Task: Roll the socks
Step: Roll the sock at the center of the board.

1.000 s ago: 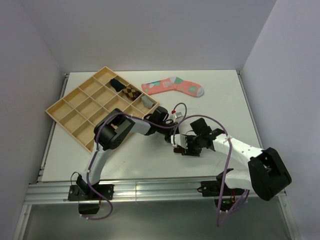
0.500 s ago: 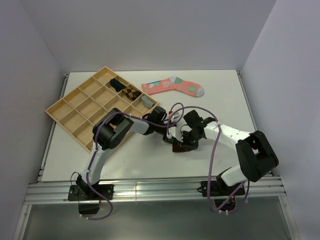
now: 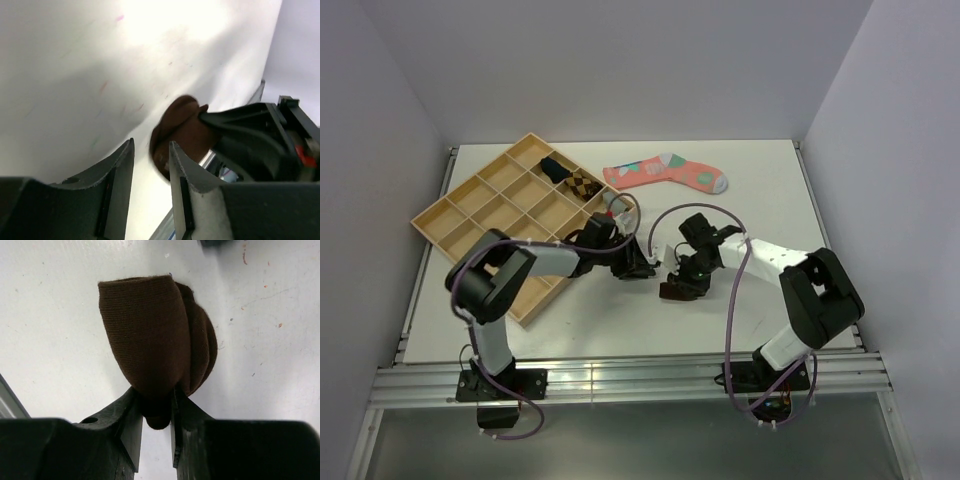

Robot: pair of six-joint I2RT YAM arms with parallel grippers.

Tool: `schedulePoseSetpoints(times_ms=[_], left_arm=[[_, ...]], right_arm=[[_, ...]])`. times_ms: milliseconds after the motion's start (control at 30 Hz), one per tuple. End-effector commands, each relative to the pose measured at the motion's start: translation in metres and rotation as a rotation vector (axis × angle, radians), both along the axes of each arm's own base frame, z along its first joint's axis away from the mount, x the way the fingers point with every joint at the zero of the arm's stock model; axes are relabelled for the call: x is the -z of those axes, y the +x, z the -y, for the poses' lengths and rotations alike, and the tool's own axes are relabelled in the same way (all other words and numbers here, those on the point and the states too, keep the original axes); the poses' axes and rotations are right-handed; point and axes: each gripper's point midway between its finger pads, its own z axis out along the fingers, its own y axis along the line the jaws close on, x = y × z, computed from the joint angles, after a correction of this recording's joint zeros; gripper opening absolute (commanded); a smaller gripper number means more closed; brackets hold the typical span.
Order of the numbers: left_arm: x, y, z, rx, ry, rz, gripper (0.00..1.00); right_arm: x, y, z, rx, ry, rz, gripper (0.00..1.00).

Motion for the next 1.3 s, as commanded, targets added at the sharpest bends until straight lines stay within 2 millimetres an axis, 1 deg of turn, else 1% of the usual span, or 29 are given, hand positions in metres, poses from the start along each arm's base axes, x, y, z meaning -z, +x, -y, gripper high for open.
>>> schedulePoseSetpoints(times_ms=[0,33,67,100,133,167,200,233,267,300,333,367,400,433,467,500,533,567,600,633,700,767,800,867,1000,1100,1167,1200,1267], left_arm=[[-0.033,0.014,-0.019,-0.166,-0.001,0.095,0.4],[-0.038,0.004,-0.027,-0.197,-0.015,0.08,0.41],[-0.043,0.005,-0.031,-0.24,-0.022,0.099,0.41],[-0.046,0.001,-0.033,-0.266,-0.033,0.098,0.41],[-0.048,-0.007,-0.041,-0.318,-0.05,0.072,0.41],[-0.048,-0.011,-0.039,-0.363,-0.051,0.084,0.42],[-0.053,-0.012,-0.036,-0.401,-0.078,0.098,0.41],[-0.05,-0.02,-0.034,-0.447,-0.101,0.052,0.41],[-0.052,-0.029,-0.023,-0.465,-0.118,0.064,0.43],[-0.057,-0.033,-0.016,-0.476,-0.157,0.055,0.44],[-0.051,-0.043,-0.005,-0.49,-0.161,0.014,0.44],[-0.049,-0.042,-0.002,-0.524,-0.163,0.015,0.44],[-0.056,-0.04,0.008,-0.542,-0.204,0.002,0.45],[-0.049,-0.048,0.016,-0.54,-0.189,-0.01,0.45],[-0.049,-0.048,0.021,-0.549,-0.192,-0.006,0.46],[-0.048,-0.043,0.022,-0.585,-0.185,0.009,0.48],[-0.047,-0.042,0.027,-0.597,-0.168,0.007,0.5],[-0.044,-0.046,0.031,-0.6,-0.148,0.004,0.51],[-0.042,-0.045,0.033,-0.614,-0.136,-0.002,0.54],[-0.037,-0.044,0.035,-0.632,-0.121,-0.012,0.54],[-0.035,-0.042,0.037,-0.647,-0.128,-0.017,0.55],[-0.026,-0.042,0.038,-0.662,-0.106,-0.035,0.56],[-0.028,-0.039,0.041,-0.673,-0.105,-0.044,0.56],[-0.013,-0.039,0.038,-0.69,-0.045,-0.057,0.56],[-0.01,-0.043,0.033,-0.735,-0.014,-0.071,0.59],[-0.011,-0.041,0.034,-0.754,0.014,-0.075,0.61],[-0.004,-0.04,0.035,-0.762,0.066,-0.081,0.62],[-0.003,-0.039,0.039,-0.761,0.108,-0.089,0.62],[0.001,-0.042,0.042,-0.766,0.157,-0.107,0.64]], right_arm=[[0.017,-0.004,0.018,0.065,-0.112,-0.044,0.1],[0.017,-0.005,0.017,0.068,-0.112,-0.053,0.1],[0.018,-0.005,0.016,0.075,-0.111,-0.061,0.1],[0.018,-0.008,0.016,0.089,-0.114,-0.08,0.1],[0.017,-0.007,0.015,0.096,-0.11,-0.085,0.1],[0.017,-0.008,0.013,0.101,-0.102,-0.095,0.1],[0.018,-0.011,0.013,0.114,-0.105,-0.113,0.09],[0.017,-0.01,0.011,0.124,-0.1,-0.113,0.09],[0.017,-0.011,0.01,0.132,-0.094,-0.122,0.1],[0.018,-0.013,0.009,0.144,-0.097,-0.139,0.09],[0.017,-0.011,0.008,0.151,-0.094,-0.142,0.09],[0.018,-0.011,0.006,0.16,-0.092,-0.151,0.09],[0.018,-0.012,0.005,0.162,-0.093,-0.164,0.09],[0.018,-0.013,0.005,0.161,-0.093,-0.172,0.09],[0.018,-0.013,0.005,0.165,-0.092,-0.174,0.09],[0.018,-0.012,0.005,0.171,-0.095,-0.175,0.09],[0.018,-0.012,0.004,0.171,-0.094,-0.174,0.09],[0.018,-0.012,0.004,0.168,-0.094,-0.176,0.09],[0.018,-0.012,0.004,0.172,-0.094,-0.177,0.09],[0.019,-0.012,0.005,0.171,-0.096,-0.177,0.09],[0.019,-0.011,0.005,0.176,-0.097,-0.177,0.09],[0.018,-0.012,0.004,0.177,-0.096,-0.181,0.08],[0.018,-0.013,0.004,0.177,-0.096,-0.184,0.08],[0.019,-0.013,0.004,0.181,-0.095,-0.186,0.08],[0.018,-0.014,0.005,0.179,-0.096,-0.19,0.08],[0.019,-0.016,0.004,0.178,-0.091,-0.197,0.08],[0.018,-0.018,0.004,0.174,-0.089,-0.206,0.08],[0.018,-0.019,0.004,0.17,-0.088,-0.209,0.08],[0.015,-0.02,0.003,0.166,-0.083,-0.217,0.08]])
